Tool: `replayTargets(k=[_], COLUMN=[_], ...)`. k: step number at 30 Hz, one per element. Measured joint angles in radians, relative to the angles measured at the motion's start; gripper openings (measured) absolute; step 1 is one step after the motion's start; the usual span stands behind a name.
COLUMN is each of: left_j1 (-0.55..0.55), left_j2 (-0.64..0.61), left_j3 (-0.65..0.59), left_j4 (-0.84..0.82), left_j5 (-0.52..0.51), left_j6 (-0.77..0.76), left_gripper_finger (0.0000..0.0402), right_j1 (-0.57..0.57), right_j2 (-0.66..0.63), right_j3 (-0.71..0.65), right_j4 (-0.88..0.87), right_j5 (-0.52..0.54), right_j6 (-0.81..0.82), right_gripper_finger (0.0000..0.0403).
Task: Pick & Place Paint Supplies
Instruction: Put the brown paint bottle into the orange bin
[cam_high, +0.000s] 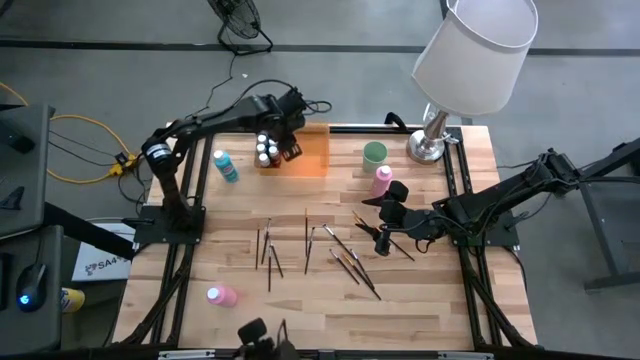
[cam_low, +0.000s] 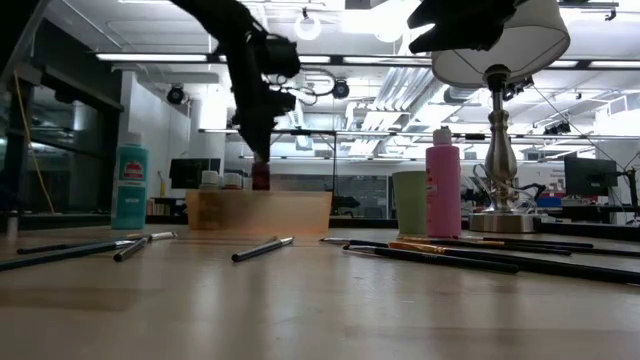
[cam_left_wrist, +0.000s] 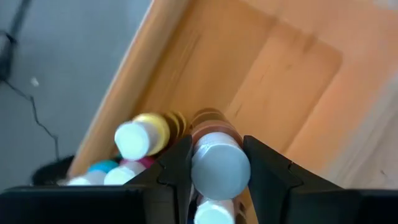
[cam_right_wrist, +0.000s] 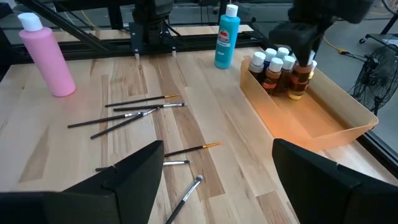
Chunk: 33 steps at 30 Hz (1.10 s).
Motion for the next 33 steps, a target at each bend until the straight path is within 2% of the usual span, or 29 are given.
replayTargets(k=[6,33], left_j1=[0.053,0.058], left_j2=[0.031,0.087], left_j3=[0.000,-0.020], left_j4=[-0.032,-0.044], left_j5=[0.043,0.055], left_j6=[-0.037,-0.099], left_gripper_finger=[0.0115,0.0115], right_j1=[0.000,0.000], right_j2=[0.000,0.000], right_j3=[0.000,0.000], right_j4=[0.000,0.001], right_j5=[0.000,0.000], right_j6=[0.000,0.004], right_gripper_finger=[0.0293,0.0293])
